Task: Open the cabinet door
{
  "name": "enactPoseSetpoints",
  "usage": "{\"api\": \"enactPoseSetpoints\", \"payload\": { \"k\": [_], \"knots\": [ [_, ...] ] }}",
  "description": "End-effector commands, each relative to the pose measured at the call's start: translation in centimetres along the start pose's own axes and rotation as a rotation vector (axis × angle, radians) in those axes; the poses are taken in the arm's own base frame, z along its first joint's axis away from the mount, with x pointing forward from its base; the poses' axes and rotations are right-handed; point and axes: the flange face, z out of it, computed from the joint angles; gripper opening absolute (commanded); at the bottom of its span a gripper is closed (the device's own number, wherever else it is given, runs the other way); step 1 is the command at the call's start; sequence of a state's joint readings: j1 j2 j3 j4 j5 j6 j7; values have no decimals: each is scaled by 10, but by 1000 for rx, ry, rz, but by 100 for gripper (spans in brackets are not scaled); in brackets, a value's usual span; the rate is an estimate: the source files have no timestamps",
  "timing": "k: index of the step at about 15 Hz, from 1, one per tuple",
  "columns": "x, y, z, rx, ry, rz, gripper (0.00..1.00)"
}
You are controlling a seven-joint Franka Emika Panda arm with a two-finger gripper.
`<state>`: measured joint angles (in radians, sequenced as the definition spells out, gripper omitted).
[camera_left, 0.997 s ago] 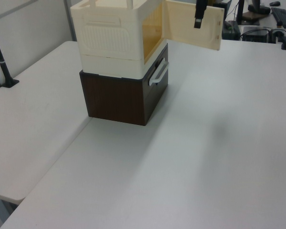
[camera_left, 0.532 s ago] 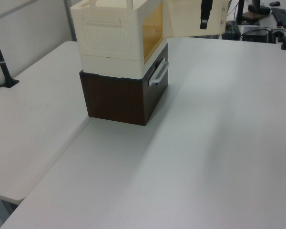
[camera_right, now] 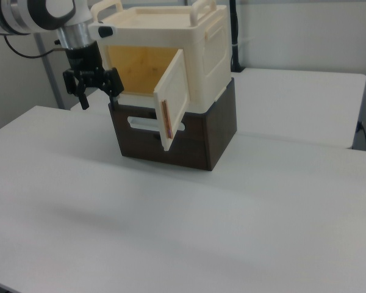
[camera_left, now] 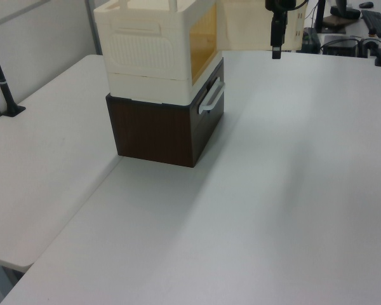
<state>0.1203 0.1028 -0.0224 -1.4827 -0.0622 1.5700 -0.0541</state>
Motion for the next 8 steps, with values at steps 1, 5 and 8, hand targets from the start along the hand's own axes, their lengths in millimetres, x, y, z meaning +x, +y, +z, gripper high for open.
{"api": "enactPoseSetpoints", "payload": {
  "k": [1, 5, 8],
  "knots": [
    [-21, 4, 1, 44, -16, 76, 100],
    [-21, 10, 1, 39, -11, 116, 100],
    [-20, 10, 3, 36, -19, 117, 100]
  ]
}}
